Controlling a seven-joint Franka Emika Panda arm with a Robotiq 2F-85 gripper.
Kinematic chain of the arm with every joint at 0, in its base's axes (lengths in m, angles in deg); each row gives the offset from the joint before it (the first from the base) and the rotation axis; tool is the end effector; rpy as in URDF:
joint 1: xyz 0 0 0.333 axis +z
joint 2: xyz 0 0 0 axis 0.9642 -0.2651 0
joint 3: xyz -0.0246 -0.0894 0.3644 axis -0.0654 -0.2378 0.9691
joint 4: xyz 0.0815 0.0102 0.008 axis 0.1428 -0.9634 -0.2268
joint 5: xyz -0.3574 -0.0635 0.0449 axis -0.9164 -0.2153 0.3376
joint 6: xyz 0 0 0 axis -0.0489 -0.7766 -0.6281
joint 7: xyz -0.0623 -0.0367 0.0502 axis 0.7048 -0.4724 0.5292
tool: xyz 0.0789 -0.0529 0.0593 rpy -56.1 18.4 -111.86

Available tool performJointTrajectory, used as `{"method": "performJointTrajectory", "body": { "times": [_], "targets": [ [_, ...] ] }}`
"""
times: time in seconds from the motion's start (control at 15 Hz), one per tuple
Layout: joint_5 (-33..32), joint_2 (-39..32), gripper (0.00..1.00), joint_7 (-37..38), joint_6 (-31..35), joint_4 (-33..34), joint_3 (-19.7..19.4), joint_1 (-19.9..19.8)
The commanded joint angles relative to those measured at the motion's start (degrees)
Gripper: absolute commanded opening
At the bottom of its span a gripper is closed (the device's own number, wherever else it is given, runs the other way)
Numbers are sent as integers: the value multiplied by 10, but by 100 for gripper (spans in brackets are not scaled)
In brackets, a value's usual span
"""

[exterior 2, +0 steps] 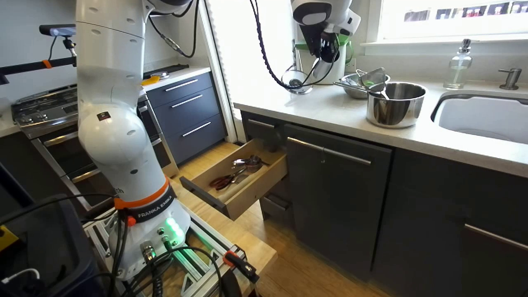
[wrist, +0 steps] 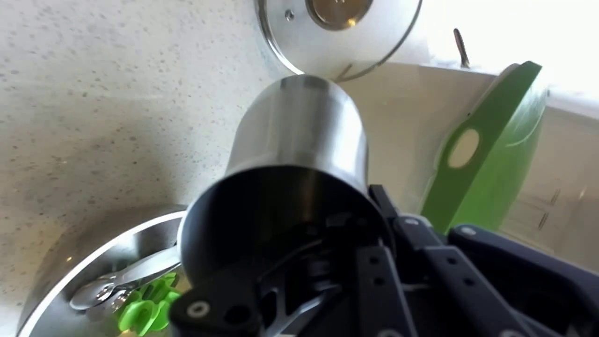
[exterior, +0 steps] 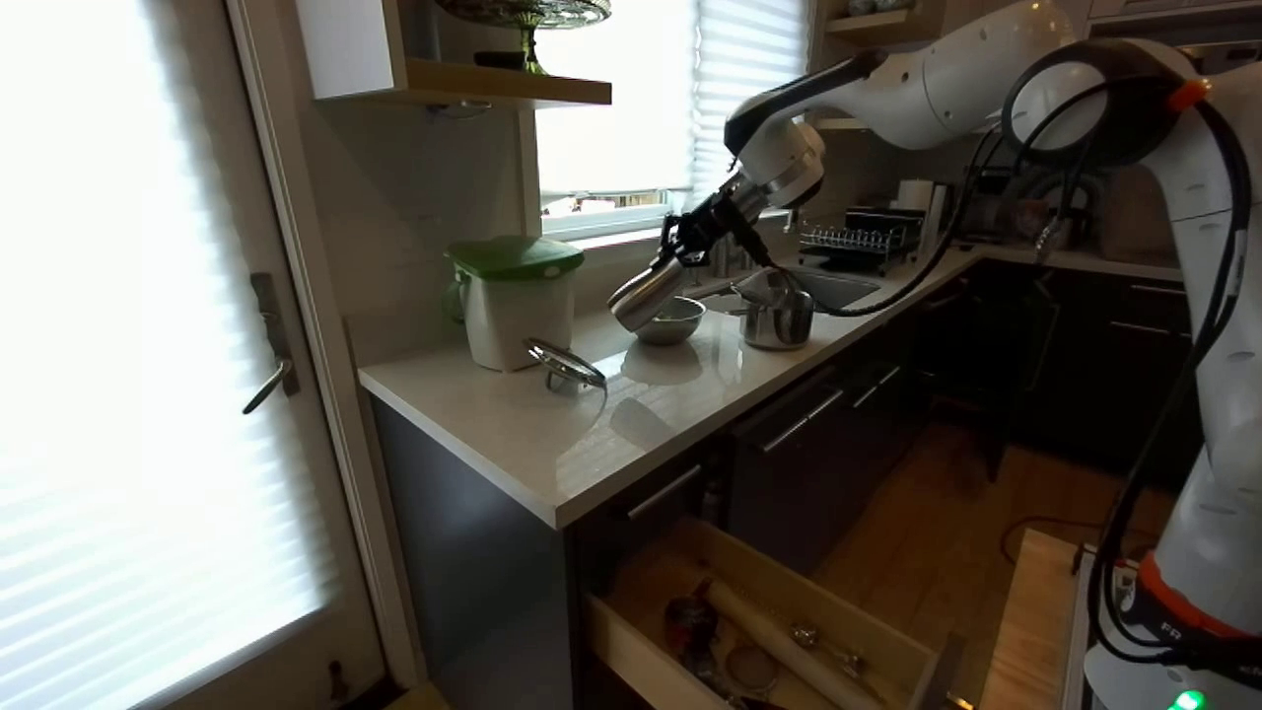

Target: Pick the metal cup and position it upright

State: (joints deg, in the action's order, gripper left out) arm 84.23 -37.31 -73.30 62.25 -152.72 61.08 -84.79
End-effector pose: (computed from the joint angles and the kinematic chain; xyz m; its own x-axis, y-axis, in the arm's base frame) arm 0.6909 -0.1598 0.5258 0.7262 -0.6583 0.1984 -0.3399 -0.5946 -0.7287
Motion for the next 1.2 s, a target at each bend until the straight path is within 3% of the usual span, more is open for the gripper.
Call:
{"method": "performJointTrajectory", "body": {
  "times": [0.0,0.2,0.53,0.93,1.13],
  "targets": [
    [-137,57,2,32,-59,-29,-18,7],
    [-249,79,2,33,-83,-28,-14,11],
    [-418,97,1,38,-7,-50,2,47],
    [-418,79,5,38,-18,-38,25,46],
    [-443,70,1,31,-27,-37,27,54]
  ]
}}
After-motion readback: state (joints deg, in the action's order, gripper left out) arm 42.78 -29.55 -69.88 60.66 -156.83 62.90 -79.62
